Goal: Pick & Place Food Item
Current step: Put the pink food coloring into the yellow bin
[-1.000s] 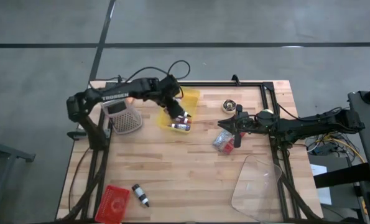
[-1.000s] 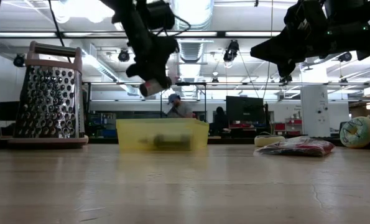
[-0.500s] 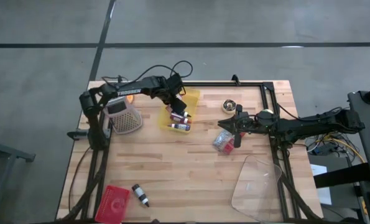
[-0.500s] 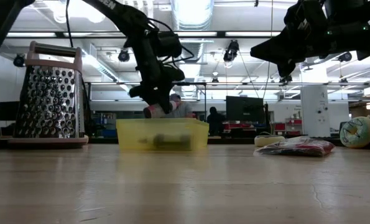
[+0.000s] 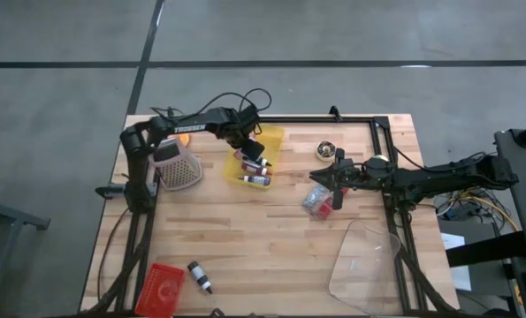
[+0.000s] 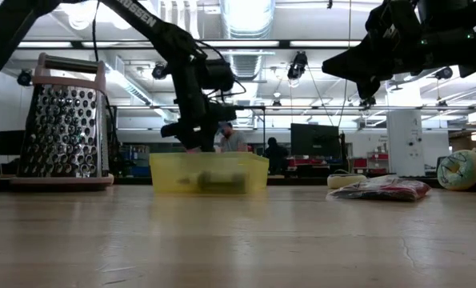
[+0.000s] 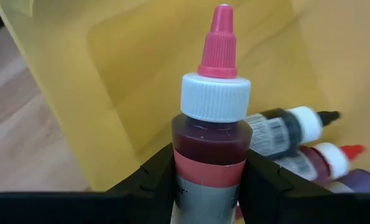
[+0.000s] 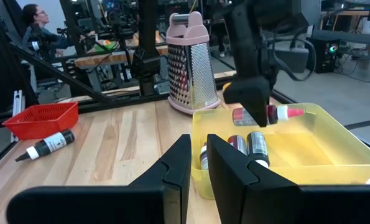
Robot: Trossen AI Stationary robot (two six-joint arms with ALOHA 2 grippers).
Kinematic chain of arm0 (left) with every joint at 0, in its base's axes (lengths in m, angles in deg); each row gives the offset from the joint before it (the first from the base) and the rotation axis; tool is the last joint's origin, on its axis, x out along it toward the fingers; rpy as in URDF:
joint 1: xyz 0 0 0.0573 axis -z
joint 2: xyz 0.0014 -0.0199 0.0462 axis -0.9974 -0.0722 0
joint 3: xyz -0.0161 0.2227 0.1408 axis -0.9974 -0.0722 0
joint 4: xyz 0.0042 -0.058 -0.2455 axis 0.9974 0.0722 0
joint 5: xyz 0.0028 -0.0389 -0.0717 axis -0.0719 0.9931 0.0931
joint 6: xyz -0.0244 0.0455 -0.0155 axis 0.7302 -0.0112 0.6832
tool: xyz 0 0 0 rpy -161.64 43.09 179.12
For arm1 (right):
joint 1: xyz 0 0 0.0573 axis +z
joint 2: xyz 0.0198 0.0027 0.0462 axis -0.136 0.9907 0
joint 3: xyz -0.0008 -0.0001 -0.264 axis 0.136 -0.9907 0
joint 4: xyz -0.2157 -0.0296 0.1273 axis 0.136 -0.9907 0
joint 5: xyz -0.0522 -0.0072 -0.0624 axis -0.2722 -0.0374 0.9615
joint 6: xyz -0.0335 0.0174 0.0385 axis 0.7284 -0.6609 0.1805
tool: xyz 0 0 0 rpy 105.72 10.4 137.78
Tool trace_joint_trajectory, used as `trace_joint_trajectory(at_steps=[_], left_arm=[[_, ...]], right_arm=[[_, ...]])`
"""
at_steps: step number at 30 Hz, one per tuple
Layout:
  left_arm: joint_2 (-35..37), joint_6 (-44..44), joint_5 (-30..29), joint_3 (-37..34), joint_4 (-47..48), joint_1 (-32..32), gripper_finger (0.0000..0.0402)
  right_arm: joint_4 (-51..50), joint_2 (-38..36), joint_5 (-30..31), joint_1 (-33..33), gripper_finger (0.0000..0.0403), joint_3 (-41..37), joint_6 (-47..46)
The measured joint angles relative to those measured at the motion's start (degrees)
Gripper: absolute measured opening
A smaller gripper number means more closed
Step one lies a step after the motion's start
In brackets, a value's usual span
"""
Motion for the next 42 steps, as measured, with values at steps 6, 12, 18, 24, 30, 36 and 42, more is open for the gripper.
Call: trace_joint_trajectory(at_steps=[6, 12, 18, 24, 30, 36, 42], left_arm=[[-1.98, 1.14, 0.01, -0.07, 0.62, 0.0, 0.0137], [-2.76, 2.88, 0.01, -0.04, 0.86, 0.0, 0.0137], [-3.72, 4.5, -0.06, 0.12, 1.08, 0.3, 0.0137], [-3.6, 5.19, 0.16, 0.09, 2.19, 0.44, 0.0137], [-1.05, 3.8, 0.39, 0.52, 4.31, 0.48, 0.0136], [0.65, 0.87, -2.14, 0.76, 4.87, 0.42, 0.0136], [-0.44, 2.03, -2.82, 0.37, 5.32, 0.37, 0.0136]], right_arm=[[0.02, 0.0, 0.0, -0.02, 0.0047, 0.0, 0.0], [0.0, 0.0, 0.0, -0.02, 0.0047, 0.0, 0.0], [0.02, 0.0, -0.02, -0.02, 0.0047, 0.0, 0.0], [0.02, 0.01, -0.02, -0.02, 0.0047, 0.0, 0.0], [0.01, 0.0, -0.02, 0.0, 0.0047, 0.0, 0.0], [0.02, 0.0, -0.02, -0.01, 0.0047, 0.0, 0.01], [0.0, 0.0, -0.02, -0.02, 0.0047, 0.0, 0.0]])
